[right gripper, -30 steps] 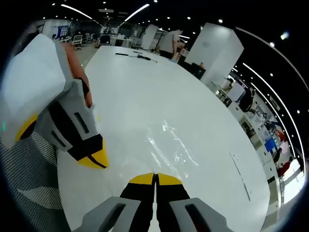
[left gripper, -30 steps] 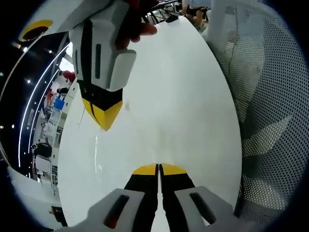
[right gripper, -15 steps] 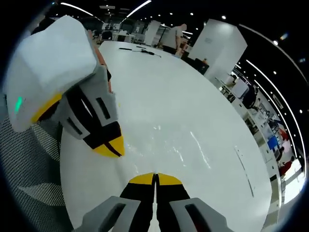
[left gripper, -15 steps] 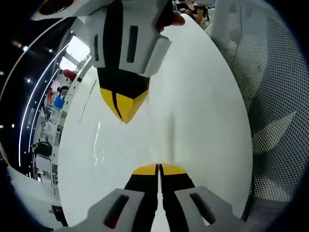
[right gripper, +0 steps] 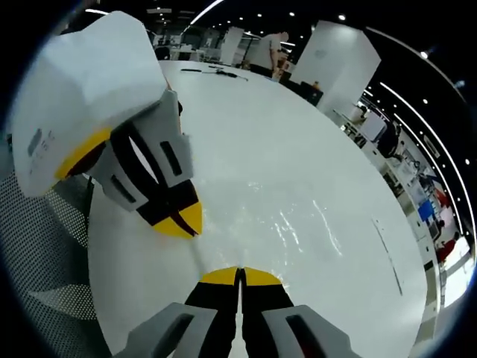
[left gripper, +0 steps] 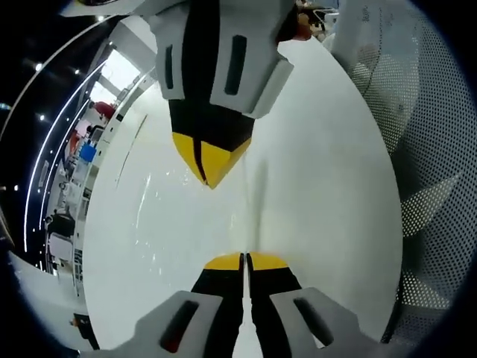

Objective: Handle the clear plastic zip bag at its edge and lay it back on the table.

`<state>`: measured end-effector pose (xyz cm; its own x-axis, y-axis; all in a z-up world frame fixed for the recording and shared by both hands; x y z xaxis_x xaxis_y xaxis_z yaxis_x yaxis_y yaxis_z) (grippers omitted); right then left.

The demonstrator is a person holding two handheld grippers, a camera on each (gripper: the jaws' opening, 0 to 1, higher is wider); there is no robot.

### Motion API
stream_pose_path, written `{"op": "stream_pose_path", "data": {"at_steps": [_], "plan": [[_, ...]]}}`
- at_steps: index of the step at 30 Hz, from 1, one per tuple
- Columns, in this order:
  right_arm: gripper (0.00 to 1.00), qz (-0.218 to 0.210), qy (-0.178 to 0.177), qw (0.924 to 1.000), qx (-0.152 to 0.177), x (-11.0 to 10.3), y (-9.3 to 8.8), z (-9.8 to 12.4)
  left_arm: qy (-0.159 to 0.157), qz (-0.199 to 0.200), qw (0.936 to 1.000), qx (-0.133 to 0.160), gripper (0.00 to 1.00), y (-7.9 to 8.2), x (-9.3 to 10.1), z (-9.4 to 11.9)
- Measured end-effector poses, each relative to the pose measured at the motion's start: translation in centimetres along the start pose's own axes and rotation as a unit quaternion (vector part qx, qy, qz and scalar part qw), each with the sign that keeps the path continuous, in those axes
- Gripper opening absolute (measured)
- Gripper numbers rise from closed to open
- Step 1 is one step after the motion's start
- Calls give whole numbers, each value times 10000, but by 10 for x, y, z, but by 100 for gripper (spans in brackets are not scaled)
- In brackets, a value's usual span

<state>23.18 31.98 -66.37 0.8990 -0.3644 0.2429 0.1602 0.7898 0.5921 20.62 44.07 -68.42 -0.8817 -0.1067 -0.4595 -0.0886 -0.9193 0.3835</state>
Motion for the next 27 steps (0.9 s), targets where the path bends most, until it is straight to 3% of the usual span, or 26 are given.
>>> {"op": "stream_pose_path", "data": {"at_steps": [16,21,27], "plan": [[3,-274,39,9996,1,3,-4,-5,90,365,9993,73,1,-4,-6,-4],[9,-391,8,9991,175,7,-6,-2,64,395,9991,126,11,-5,-3,1],[16,-520,-50,9977,440,13,-10,6,7,819,9962,312,25,-9,3,14]]}}
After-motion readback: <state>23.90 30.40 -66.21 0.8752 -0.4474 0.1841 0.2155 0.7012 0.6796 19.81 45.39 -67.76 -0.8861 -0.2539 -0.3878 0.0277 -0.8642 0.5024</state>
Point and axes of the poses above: the point that each gripper's makers call its tool centre point, and the gripper's own axes: z roughly backward along the fingers, x roughly to its right, y roughly out of its top, the point moved 10 cm from there along z, roughly backward along the fingers, and after that the axes turned 4 degrees about -z, right-handed, at the moved point
